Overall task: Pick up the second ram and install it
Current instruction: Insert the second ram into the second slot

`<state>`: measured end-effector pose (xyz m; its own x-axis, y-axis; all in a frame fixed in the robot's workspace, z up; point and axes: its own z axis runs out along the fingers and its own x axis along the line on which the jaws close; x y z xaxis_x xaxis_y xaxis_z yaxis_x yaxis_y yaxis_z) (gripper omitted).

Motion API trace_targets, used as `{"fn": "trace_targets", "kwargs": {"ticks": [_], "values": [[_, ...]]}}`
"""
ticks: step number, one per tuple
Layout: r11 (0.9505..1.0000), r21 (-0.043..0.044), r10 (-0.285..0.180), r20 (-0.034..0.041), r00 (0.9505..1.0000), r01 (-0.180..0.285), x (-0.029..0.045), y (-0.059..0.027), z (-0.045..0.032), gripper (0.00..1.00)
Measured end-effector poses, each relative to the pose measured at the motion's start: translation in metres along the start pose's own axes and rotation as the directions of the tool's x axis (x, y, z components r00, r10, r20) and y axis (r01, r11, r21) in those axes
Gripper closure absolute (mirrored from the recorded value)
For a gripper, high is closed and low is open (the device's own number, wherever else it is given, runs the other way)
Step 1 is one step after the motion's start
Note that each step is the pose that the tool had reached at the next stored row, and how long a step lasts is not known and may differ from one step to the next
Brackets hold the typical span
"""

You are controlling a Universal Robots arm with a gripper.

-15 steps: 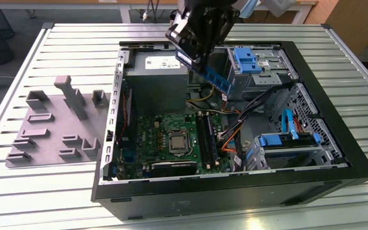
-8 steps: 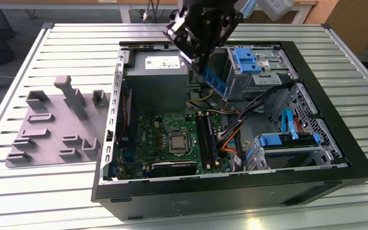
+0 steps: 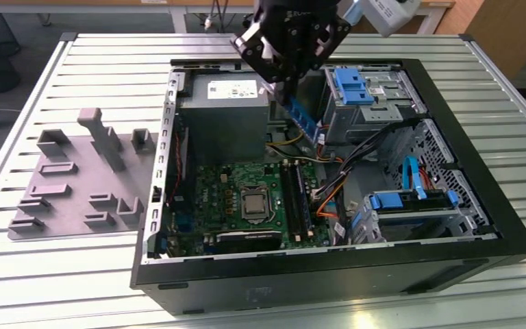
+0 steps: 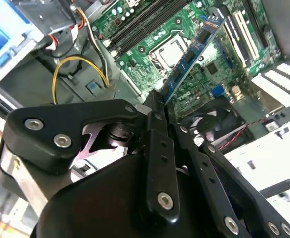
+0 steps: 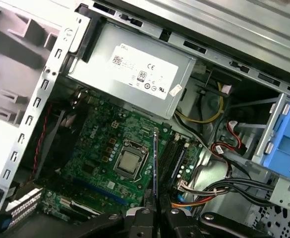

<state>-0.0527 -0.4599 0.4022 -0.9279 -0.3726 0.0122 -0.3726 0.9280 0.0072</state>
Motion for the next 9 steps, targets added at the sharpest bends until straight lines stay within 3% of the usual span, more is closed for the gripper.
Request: {"fn": "trace_targets", "kwargs": {"ticks": [5, 9], "values": [[0.9962, -0.0003, 0.087, 0.0003, 0.9962, -0.087, 0.0000, 0.0000, 0.0004, 0.86], [0.9876, -0.0006, 0.157, 0.0005, 0.9876, -0.157, 0.0000, 0.0000, 0.0007, 0.86]]}}
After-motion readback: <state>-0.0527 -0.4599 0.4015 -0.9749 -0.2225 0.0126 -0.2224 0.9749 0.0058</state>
